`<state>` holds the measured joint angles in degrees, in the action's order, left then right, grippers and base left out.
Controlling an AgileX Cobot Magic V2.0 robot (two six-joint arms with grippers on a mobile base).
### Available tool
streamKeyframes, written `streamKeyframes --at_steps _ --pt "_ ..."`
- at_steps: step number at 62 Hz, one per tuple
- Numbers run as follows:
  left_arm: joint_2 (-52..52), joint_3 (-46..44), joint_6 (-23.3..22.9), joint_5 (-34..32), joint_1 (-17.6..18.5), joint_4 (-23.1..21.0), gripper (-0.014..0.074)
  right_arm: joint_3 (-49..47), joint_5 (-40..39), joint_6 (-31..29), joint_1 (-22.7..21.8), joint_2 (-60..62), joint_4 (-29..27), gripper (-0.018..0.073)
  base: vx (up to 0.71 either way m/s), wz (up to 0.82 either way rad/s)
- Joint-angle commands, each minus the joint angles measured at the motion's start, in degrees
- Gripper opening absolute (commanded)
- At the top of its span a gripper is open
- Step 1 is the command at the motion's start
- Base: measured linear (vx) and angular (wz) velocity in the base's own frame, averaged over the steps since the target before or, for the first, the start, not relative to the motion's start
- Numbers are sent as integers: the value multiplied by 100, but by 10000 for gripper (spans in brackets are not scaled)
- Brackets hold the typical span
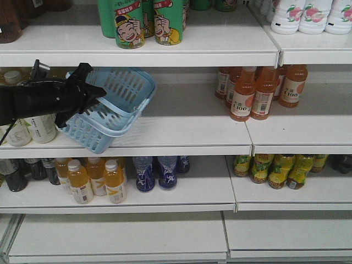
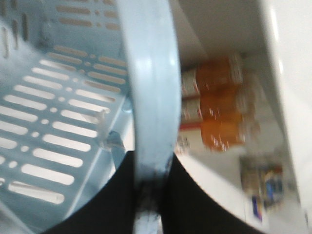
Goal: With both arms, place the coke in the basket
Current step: 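Lift the basket off the shelf with the left gripper and pull back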
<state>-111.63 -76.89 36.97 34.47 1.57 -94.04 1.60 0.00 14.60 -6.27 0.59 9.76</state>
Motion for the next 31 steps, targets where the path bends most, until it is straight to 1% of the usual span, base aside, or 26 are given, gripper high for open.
streamKeyframes --at_steps 1,6,9,14,18,24,27,31 --pt "330 -127 38 1104 36 218 -8 44 -412 -14 -42 74 36 -8 0 0" --pt "440 99 44 1573 88 383 -8 44 -412 -14 -42 74 36 -8 0 0" --pt "565 331 91 1763 185 470 -8 44 -412 -14 -42 74 36 -8 0 0" --pt "841 822 296 1904 376 601 -8 44 -412 -14 -42 74 36 -8 0 0" --pt "1149 1337 584 1944 572 610 -8 44 -412 -14 -42 74 36 -8 0 0" --pt "1683 2113 1006 1977 899 449 -8 44 -412 -14 -42 74 36 -8 0 0" --pt "1994 2500 1316 2028 1080 302 -8 44 -412 -14 -42 74 36 -8 0 0" --pt "2387 2925 1542 2082 1294 150 -8 44 -412 -14 -42 74 36 -8 0 0"
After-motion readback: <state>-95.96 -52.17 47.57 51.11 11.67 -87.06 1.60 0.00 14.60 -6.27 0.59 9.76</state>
